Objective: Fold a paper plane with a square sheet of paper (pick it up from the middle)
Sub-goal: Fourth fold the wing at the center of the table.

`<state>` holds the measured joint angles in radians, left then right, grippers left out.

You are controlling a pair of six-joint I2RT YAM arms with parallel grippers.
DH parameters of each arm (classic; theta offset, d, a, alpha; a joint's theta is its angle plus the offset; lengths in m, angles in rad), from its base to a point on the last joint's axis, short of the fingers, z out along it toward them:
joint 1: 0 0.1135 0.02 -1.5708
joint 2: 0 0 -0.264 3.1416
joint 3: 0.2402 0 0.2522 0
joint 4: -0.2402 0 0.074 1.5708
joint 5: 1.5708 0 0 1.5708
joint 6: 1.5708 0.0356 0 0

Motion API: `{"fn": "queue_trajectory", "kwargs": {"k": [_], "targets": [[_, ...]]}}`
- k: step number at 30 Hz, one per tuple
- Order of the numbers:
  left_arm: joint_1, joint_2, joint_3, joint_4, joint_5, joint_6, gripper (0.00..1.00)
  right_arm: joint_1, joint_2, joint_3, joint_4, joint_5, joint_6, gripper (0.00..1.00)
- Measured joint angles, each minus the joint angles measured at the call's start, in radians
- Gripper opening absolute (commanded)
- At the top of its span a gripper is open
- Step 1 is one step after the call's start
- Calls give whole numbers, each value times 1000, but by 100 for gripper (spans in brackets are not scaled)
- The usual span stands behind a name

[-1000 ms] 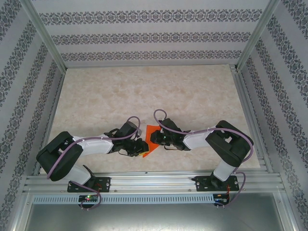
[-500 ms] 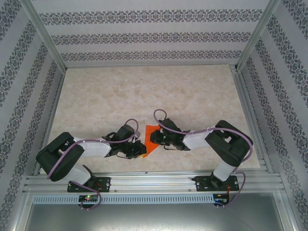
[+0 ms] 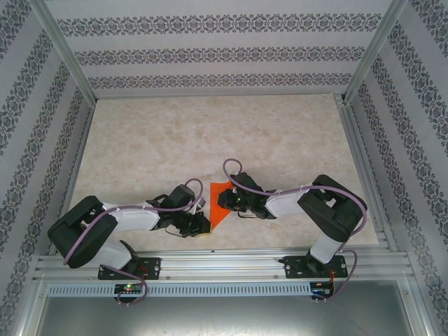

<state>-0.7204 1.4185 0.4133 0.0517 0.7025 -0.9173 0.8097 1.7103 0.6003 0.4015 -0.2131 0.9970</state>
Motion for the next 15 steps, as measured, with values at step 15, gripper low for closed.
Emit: {"fn": "queue_trajectory", "kwargs": {"k": [15], "targets": [[31, -293, 23, -223, -79, -8, 23, 7, -8, 0, 0, 14, -9, 10]]}}
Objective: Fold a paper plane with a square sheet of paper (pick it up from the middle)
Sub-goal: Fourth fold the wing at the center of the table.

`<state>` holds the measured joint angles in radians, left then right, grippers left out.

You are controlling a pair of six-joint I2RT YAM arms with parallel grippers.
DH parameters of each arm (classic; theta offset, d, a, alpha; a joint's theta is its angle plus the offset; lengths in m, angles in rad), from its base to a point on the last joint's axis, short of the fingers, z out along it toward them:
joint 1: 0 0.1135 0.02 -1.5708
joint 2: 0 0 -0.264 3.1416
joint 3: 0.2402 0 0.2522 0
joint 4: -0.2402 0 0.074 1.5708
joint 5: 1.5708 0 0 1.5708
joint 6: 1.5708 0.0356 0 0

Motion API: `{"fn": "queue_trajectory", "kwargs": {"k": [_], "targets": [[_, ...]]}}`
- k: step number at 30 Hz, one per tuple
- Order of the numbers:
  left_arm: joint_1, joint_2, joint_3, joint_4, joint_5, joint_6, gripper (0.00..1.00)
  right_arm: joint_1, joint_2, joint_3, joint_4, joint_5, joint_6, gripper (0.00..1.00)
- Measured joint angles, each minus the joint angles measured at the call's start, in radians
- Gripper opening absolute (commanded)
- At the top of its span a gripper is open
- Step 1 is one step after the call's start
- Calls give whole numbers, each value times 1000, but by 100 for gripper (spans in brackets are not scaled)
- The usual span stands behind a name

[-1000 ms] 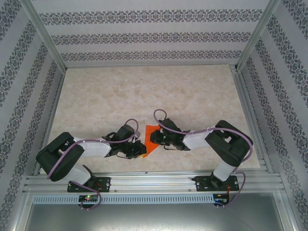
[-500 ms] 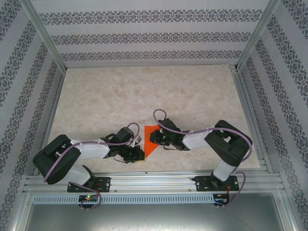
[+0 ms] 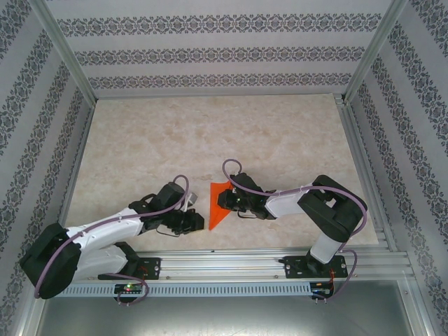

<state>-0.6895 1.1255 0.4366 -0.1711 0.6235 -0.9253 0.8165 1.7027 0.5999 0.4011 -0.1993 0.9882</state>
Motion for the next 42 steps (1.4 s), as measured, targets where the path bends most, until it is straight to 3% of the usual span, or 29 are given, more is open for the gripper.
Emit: {"fn": "queue_trajectory", "kwargs": {"k": [10, 19, 30, 42], "targets": [[5, 278, 87, 275, -4, -109, 23, 5, 2, 0, 2, 5, 0, 10], [5, 463, 99, 392, 7, -154, 19, 5, 15, 6, 11, 5, 0, 10], [3, 431, 5, 517, 37, -167, 20, 6, 18, 7, 12, 13, 1, 10], [-15, 316, -64, 391, 129, -111, 21, 11, 26, 6, 29, 24, 2, 10]]}}
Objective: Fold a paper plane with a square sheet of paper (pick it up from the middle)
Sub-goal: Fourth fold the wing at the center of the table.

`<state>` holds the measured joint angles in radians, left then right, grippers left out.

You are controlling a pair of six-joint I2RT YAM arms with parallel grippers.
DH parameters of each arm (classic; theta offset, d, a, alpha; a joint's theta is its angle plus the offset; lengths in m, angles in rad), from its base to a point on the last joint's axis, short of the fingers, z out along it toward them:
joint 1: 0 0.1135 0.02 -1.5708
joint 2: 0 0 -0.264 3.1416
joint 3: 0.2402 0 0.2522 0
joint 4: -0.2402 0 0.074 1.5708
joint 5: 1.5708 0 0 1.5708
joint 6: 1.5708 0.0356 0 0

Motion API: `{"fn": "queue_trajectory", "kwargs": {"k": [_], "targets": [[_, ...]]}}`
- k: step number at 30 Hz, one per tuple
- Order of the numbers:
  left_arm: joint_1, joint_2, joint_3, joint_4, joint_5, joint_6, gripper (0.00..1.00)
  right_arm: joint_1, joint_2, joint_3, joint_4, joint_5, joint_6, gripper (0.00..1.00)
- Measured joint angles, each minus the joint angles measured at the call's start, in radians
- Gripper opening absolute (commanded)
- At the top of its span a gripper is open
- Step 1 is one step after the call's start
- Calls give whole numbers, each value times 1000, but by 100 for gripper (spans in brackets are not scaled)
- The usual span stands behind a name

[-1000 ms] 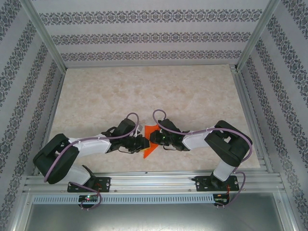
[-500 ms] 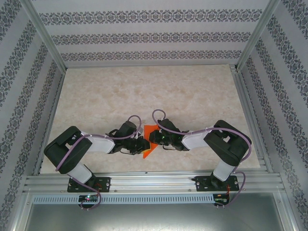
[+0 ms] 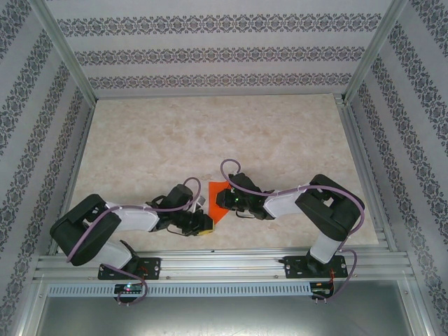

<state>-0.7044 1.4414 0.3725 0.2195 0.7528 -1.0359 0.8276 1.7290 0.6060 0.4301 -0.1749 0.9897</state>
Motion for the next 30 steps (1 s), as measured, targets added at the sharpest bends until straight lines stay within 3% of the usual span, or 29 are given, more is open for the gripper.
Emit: {"fn": "queue_trajectory", "kwargs": {"k": [6, 10, 14, 21, 24, 27, 30], "targets": [[-10, -170, 3, -214, -23, 45, 25, 3, -8, 0, 7, -1, -34, 11], [2, -370, 53, -380, -119, 75, 32, 8, -21, 2, -10, -14, -137, 14], [56, -450, 109, -499, -242, 95, 37, 8, -54, 37, -151, -44, -272, 17], [113, -347, 159, -567, -325, 122, 45, 7, -212, 84, -410, -37, -368, 30], [113, -283, 233, -572, -326, 153, 50, -2, -317, 74, -454, -2, -339, 31], [113, -220, 298, -562, -310, 180, 54, -22, -425, 11, -457, 31, -280, 39], [112, -156, 329, -550, -288, 200, 49, -33, -494, -75, -462, 57, -198, 46]]}}
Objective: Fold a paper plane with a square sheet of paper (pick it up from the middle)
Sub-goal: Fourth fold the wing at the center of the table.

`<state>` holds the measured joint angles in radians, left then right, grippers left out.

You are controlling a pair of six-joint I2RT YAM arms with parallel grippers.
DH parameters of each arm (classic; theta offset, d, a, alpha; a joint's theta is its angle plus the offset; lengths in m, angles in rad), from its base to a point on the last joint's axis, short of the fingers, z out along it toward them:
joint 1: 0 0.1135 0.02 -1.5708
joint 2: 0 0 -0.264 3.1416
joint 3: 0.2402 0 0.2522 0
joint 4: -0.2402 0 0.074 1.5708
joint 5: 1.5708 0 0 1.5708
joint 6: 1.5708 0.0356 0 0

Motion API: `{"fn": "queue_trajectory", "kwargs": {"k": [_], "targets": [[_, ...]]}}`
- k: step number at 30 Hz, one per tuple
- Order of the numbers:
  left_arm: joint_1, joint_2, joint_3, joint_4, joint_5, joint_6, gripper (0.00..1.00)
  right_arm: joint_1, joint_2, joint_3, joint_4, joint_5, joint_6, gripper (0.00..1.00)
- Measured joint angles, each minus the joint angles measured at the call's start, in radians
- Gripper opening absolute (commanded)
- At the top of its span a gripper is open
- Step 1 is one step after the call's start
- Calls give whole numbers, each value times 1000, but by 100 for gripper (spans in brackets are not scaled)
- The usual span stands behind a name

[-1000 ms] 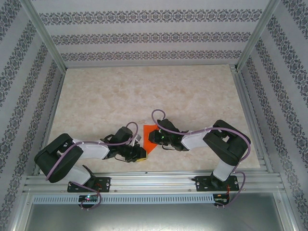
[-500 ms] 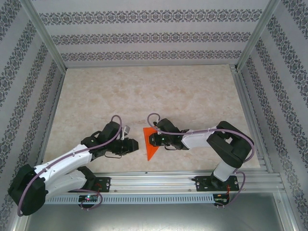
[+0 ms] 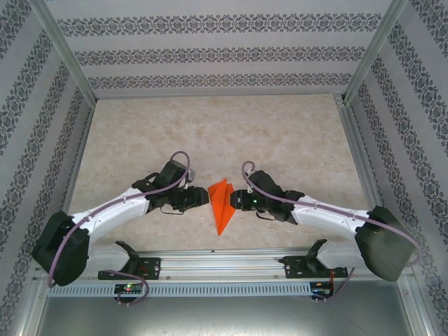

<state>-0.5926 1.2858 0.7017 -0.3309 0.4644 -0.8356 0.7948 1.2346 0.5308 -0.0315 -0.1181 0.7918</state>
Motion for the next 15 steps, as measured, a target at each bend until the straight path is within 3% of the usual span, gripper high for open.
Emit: {"fn": "queue_trajectory", "kwargs": {"k": [5, 8, 12, 15], "targets": [[-16, 82, 38, -3, 6, 33, 35, -34, -61, -130, 10, 3, 133, 49], [-31, 103, 68, -3, 6, 48, 32, -47, -60, -145, 28, -10, 179, 49], [-41, 126, 98, -3, 5, 58, 33, -58, -22, -143, 98, -51, 219, 49], [-42, 173, 135, -24, -8, 79, 41, -60, 44, -132, 142, -76, 253, 49]]}}
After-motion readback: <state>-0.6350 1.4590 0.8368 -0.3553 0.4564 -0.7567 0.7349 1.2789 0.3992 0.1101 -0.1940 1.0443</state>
